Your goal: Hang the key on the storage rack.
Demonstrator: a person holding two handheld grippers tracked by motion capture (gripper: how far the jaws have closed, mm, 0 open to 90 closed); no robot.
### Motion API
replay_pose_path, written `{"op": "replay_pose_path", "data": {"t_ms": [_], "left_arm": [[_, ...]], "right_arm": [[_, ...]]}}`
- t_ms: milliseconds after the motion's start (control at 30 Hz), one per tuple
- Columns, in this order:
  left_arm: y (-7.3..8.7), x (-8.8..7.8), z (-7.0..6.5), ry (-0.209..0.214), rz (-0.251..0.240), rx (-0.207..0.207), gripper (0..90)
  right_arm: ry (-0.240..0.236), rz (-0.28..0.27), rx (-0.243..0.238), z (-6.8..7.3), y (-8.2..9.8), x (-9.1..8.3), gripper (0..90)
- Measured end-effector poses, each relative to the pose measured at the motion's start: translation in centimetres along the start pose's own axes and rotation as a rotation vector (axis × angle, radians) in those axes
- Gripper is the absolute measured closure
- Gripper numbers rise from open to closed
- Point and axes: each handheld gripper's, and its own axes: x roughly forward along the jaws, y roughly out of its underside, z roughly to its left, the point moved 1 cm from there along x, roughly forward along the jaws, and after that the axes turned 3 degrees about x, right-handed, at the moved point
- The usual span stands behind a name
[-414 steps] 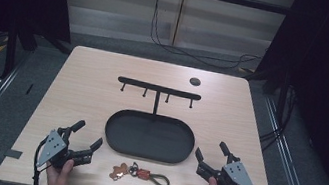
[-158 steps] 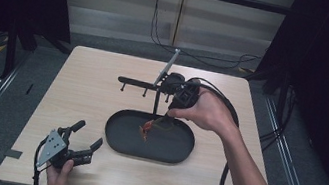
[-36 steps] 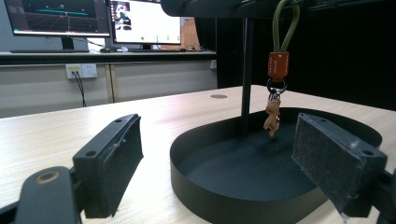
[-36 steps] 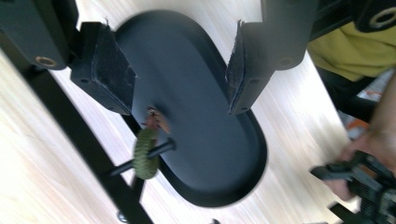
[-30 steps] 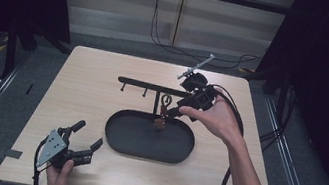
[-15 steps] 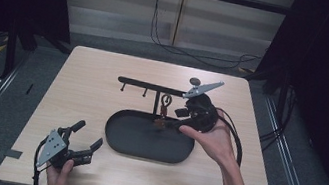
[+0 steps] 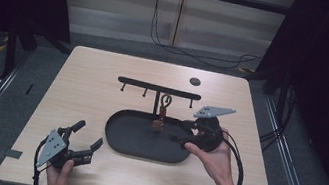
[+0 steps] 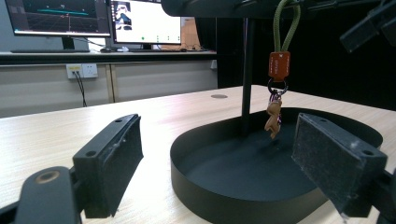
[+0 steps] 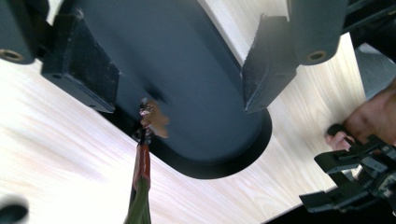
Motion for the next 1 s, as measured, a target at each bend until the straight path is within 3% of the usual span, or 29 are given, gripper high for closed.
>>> {"op": "replay_pose_path", "data": {"t_ms": [133,233,433,500,600,667,733,833,1000], "left_arm": [[0.0,0.0,0.0,0.0,0.0,0.0,15.7],[0.0,0.0,0.0,0.0,0.0,0.0,15.7],[0.0,0.0,0.0,0.004,0.0,0.0,15.7],[0.0,0.0,0.0,0.003,-0.002,0.0,15.7],[0.0,0.0,0.0,0.002,-0.001,0.0,15.7],[0.0,0.0,0.0,0.003,-0.002,0.0,15.7],[0.0,0.0,0.0,0.004,-0.002,-0.001,15.7],[0.0,0.0,0.0,0.003,0.0,0.0,15.7],[0.0,0.0,0.0,0.005,-0.002,0.0,15.7]], "right_arm": [[0.032,-0.106,0.024,-0.2,2.0,0.0,15.9],[0.052,-0.187,0.039,-0.4,3.6,-0.1,16.4],[0.125,-0.273,0.116,-1.2,6.9,0.9,19.4],[0.138,-0.305,0.096,-1.3,8.0,1.2,18.8],[0.208,-0.323,0.064,-1.1,9.4,1.6,18.4],[0.214,-0.346,0.061,-1.1,10.6,1.9,18.5],[0.25,-0.363,0.055,-1.2,11.7,2.3,18.5],[0.276,-0.452,0.012,-1.0,12.7,2.3,16.9],[0.269,-0.567,-0.016,-0.7,13.4,1.7,13.8]]}}
